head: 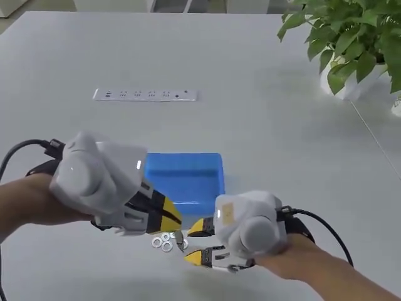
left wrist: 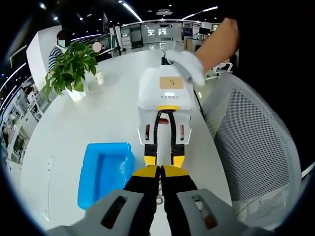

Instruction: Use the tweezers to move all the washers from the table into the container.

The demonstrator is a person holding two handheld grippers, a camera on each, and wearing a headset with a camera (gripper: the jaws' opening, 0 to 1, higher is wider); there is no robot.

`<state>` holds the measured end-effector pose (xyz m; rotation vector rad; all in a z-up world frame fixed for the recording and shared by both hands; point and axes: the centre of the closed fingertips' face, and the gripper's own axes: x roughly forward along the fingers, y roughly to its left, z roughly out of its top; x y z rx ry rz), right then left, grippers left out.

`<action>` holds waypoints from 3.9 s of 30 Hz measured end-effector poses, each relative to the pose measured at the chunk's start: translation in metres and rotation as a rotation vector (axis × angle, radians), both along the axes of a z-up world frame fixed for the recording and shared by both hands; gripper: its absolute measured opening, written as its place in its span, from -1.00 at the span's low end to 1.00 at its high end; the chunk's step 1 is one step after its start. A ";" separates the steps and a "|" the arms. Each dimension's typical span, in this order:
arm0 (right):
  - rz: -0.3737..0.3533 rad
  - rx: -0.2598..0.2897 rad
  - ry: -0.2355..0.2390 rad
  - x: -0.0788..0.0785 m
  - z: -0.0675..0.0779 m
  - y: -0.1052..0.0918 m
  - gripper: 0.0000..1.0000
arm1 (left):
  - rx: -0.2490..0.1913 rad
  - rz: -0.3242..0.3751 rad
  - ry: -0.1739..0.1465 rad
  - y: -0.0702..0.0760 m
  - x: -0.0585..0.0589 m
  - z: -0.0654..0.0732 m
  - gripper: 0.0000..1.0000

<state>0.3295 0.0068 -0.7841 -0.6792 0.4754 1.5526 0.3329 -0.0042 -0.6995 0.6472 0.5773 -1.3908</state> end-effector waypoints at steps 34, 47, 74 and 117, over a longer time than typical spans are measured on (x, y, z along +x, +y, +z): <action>-0.006 -0.023 0.053 0.001 -0.006 0.014 -0.82 | -0.036 0.022 0.028 -0.006 -0.001 0.000 -0.89; 0.006 -0.031 0.059 -0.002 -0.005 0.014 -0.83 | -0.073 0.049 0.023 -0.003 -0.002 0.006 -0.82; 0.037 -0.016 0.015 0.007 0.050 0.015 -0.83 | -0.176 0.324 0.063 0.045 -0.015 0.000 0.06; 0.059 0.036 0.006 0.093 0.039 0.030 -0.83 | -0.337 0.575 0.042 0.087 0.004 0.004 0.87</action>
